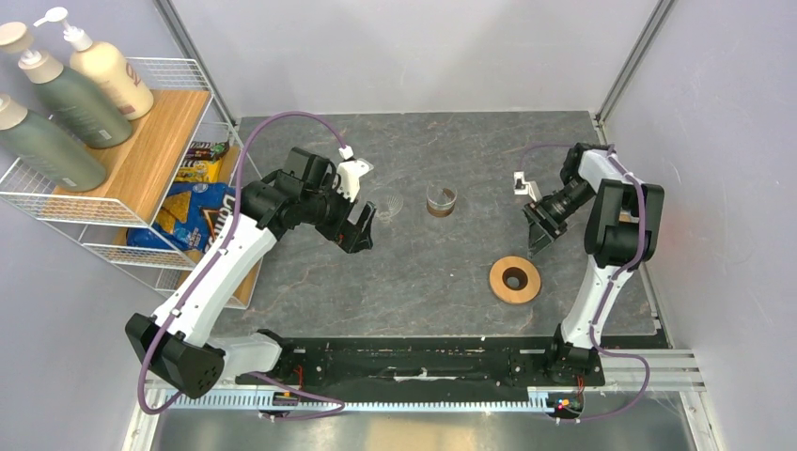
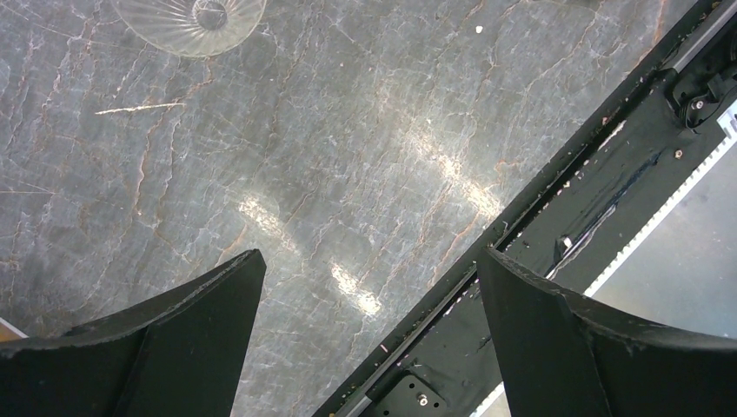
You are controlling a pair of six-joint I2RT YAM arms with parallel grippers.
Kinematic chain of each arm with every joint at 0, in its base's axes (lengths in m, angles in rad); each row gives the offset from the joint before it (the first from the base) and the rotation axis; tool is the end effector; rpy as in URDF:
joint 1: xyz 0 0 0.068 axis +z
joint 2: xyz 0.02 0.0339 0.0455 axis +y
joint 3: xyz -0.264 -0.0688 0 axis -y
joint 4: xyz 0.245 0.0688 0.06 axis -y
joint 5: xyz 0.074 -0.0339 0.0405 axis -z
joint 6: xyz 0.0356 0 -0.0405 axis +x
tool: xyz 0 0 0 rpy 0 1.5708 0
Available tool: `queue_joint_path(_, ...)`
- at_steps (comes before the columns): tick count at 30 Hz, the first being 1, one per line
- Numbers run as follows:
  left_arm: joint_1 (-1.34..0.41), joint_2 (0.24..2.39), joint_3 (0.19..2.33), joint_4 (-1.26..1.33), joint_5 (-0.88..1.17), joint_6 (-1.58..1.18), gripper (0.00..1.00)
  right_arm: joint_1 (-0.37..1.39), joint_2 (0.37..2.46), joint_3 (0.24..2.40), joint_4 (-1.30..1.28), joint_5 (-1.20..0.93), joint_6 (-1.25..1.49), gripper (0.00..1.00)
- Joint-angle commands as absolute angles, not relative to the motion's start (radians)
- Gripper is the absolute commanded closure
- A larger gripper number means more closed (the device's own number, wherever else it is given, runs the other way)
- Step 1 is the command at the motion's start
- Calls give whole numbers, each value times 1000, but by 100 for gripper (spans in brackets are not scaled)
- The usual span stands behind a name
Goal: Place the coffee filter in the dripper
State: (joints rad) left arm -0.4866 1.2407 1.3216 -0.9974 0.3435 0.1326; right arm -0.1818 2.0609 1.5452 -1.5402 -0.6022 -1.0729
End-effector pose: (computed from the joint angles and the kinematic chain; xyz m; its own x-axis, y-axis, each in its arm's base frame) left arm 0.2058 -0.1225 0.3575 -0.6131 0.4652 -0.6386 0.7088 0.6809 -0.1844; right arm 0.3369 -0.0414 0.1864 -0.7747 -0.5938 -0.2176 -0.5692 0.5048 0.6490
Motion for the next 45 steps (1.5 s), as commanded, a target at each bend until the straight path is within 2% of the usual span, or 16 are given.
queue_joint_path(1, -492, 1208, 1344, -988, 364, 142, 0, -154, 2082, 1503, -1619, -632, -1064, 18)
queue_joint_path(11, -490, 1188, 1335, -993, 371, 141, 0, -131, 2146, 1456, -1567, -641, -1019, 20)
queue_joint_path(18, -492, 1170, 1324, -992, 385, 157, 0, -128, 2142, 1437, -1520, -637, -979, 17)
queue_joint_path(35, -491, 1121, 1279, -996, 375, 171, 0, -145, 2109, 1549, -1614, -639, -985, 18)
queue_joint_path(45, -490, 1117, 1287, -1004, 370, 174, 0, -146, 2204, 1508, -1512, -605, -929, 21)
